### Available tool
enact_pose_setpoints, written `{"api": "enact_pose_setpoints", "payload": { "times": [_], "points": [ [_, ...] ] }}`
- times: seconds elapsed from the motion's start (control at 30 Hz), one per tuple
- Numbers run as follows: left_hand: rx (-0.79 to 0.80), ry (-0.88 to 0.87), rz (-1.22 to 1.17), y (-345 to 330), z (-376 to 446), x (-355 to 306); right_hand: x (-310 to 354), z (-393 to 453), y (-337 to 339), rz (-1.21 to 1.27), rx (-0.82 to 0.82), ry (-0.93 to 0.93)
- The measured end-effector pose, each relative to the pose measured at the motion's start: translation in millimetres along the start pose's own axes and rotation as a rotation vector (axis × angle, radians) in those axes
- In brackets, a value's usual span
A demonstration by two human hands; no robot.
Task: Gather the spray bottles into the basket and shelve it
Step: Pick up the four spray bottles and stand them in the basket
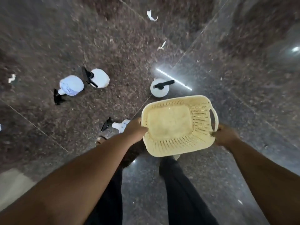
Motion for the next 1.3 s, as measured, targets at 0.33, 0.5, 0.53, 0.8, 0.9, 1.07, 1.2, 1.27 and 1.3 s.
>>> {"api": "enact_pose_setpoints", "payload": {
  "times": [0.33,0.5,0.53,0.8,0.9,1.07,1.2,1.27,1.3],
  "points": [
    [0.03,-0.083,0.008,7.6,88.0,19.4,6.8,44.1,-53.6,0.079,-0.091,-0.003],
    [0.149,-0.173,-0.016,20.9,101.5,22.3,35.7,34.4,-55.2,-0.18,-0.167,0.02],
    [0.135,-0.185,-0.023,26.8,103.8,25.7,48.5,28.4,-54.2,-0.173,-0.222,0.036],
    [0.037,-0.273,1.117,68.0,133.3,106.6,232.1,-34.2,-107.4,-0.48,-0.141,0.825],
    [0.077,-0.286,1.313,62.3,140.5,120.7,254.7,-13.3,-141.4,-0.937,-0.024,0.747],
    [0.124,-0.235,1.347,36.5,152.9,134.4,258.4,11.7,-151.5,-0.872,0.055,0.714],
    [0.074,-0.24,1.324,15.7,165.9,134.7,247.7,11.8,-138.2,-0.774,0.004,0.761],
    [0.084,-0.276,1.335,8.9,168.2,133.9,242.1,7.4,-124.0,-0.696,-0.06,0.765],
    [0.111,-0.282,1.32,6.9,166.1,134.7,239.9,1.9,-115.8,-0.651,-0.094,0.772]
  ]
}}
Point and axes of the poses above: each hand's wrist, its own z-axis towards the middle knuckle, its own y-axis out of the back of the hand, x = y × z, the point moved 5 cm from there along z, towards the middle knuckle, and after that the axes turned 10 degrees about z, right-handed, at the moved point
